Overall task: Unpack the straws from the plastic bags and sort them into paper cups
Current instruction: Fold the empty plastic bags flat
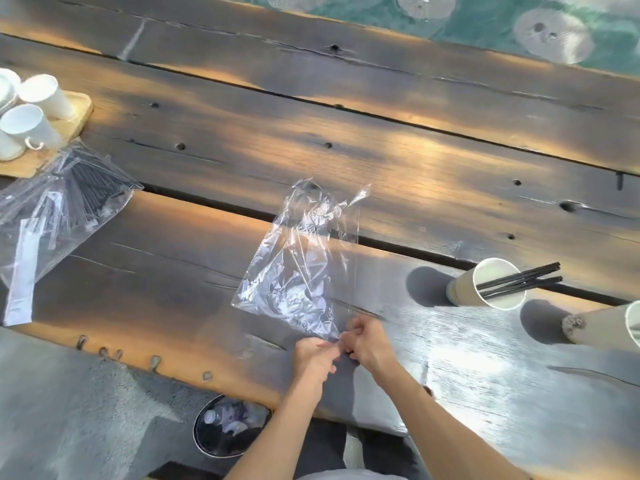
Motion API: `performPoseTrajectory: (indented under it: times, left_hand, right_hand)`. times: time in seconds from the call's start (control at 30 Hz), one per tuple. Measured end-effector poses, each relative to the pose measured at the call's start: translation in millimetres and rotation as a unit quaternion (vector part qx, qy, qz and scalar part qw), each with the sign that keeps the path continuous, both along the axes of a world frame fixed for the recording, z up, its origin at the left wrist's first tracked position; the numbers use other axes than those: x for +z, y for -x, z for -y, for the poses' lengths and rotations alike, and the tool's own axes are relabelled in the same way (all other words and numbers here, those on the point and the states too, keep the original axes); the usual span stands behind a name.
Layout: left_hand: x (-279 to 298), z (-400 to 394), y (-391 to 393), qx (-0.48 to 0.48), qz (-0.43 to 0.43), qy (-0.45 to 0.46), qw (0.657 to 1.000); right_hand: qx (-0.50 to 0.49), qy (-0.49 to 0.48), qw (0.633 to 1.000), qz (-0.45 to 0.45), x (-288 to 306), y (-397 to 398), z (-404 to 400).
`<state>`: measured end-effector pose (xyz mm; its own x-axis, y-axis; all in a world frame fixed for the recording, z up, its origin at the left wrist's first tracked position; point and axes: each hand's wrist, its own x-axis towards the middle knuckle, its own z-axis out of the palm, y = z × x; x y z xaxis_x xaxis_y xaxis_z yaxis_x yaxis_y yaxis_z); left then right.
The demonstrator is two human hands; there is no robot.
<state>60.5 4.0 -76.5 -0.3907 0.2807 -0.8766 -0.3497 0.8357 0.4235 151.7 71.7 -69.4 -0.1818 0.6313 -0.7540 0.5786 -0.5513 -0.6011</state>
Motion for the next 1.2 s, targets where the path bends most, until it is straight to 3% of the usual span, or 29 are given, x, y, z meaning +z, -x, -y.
performPoseTrajectory:
  times: [0.1, 0.2, 0.27, 0.33, 0.43, 0.53, 0.67, 0.77, 0.9, 0.97, 1.03, 1.1, 1.2]
  left_hand:
    - [7, 15, 16, 0.119, 0.067, -0.009, 0.991]
    - [9, 37, 54, 0.327, 0.08, -0.055, 0.94]
    - [11, 48, 80, 0.367, 0.077, -0.1, 0.922]
    - [16, 51, 96, 0.296, 0.05, -0.129, 0.945]
    - [18, 45, 97, 0.081, -0.033, -0.145, 0.986]
    - [17, 35, 91, -0.045, -0.086, -0.162, 0.982]
    - [16, 31, 82, -0.043, -0.094, -0.158, 0.982]
    - [17, 40, 77, -0.077, -0.046, -0.117, 0.989]
    - [21, 34, 89, -0.225, 0.005, -0.085, 0.971]
    - [26, 15, 88, -0.205, -0.026, -0.11, 0.972]
    - [31, -6, 81, -0.172, -0.06, -0.14, 0.973]
    - [31, -23, 73, -0.163, -0.081, -0.157, 0.971]
    - [23, -36, 68, -0.184, -0.106, -0.158, 0.964]
  right_hand:
    - [-0.045, -0.006, 0.999, -0.025, 4, -15, 4]
    - [-0.101, 0.014, 0.991, -0.084, 12, -42, 6]
    - [-0.119, 0.028, 0.986, -0.113, 14, -61, 5]
    - [-0.119, 0.025, 0.986, -0.117, 13, -77, 4]
    - [-0.123, 0.005, 0.988, -0.092, 14, -93, 3]
    - [-0.15, -0.022, 0.987, -0.048, 14, -102, 1]
    - [-0.178, -0.07, 0.981, -0.022, 10, -114, 4]
    - [-0.196, -0.037, 0.98, -0.03, 6, -127, 9]
    - [-0.016, 0.045, 0.993, 0.111, 0, -147, 3]
    - [0.092, 0.081, 0.98, 0.155, 5, -150, -11]
    - [0.15, 0.055, 0.974, 0.162, 17, -145, -27]
    - [0.134, -0.028, 0.985, 0.107, 30, -131, -41]
    - [-0.02, -0.124, 0.992, 0.005, 45, -103, -65]
